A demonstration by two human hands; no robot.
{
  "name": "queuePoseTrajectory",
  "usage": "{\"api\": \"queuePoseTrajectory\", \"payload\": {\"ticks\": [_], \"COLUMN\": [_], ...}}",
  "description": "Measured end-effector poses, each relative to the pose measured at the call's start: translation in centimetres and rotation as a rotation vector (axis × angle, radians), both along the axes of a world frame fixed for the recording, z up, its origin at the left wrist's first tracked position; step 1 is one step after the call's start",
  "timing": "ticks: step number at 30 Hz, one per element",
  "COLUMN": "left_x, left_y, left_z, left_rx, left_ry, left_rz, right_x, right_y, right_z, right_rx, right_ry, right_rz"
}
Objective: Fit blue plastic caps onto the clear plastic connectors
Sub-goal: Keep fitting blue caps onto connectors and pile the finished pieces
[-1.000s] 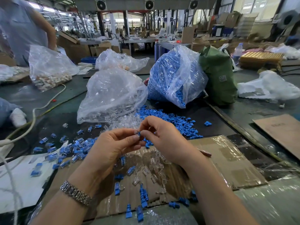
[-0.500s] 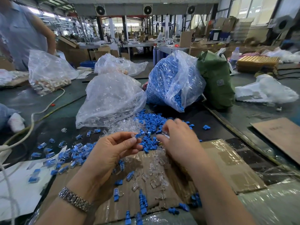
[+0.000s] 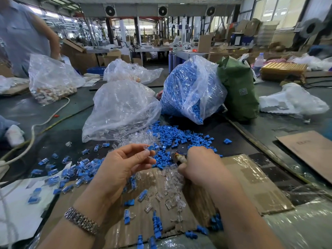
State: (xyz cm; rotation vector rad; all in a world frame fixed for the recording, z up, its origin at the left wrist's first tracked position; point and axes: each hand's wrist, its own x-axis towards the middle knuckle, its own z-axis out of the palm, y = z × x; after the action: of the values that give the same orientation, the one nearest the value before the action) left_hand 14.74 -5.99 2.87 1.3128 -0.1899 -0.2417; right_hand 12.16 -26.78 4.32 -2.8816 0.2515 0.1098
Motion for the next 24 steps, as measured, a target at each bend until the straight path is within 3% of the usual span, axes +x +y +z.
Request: {"api": "queuePoseTrajectory", "payload": {"ticks": [7, 12, 24], "left_x": [-0.1, 0.1, -0.2], "left_y": [-0.1, 0.0, 0.0], "left_z": [0.3, 0.3, 0.5], "left_rx": [-0.143, -0.138, -0.002], "left_ry": [0.045, 0.029, -0.081], "left_rz": [0.031, 0.042, 0.035], "right_x": [-0.4, -1.8, -2.9], "right_y": [-0.9, 0.2, 1.3], "right_z": [1.0, 2.9, 3.5], "right_rx": [0.232, 0.515, 0.625], "right_ry": [0.037, 0.024, 0.086], "right_rz": [0.049, 0.182, 0.313]}}
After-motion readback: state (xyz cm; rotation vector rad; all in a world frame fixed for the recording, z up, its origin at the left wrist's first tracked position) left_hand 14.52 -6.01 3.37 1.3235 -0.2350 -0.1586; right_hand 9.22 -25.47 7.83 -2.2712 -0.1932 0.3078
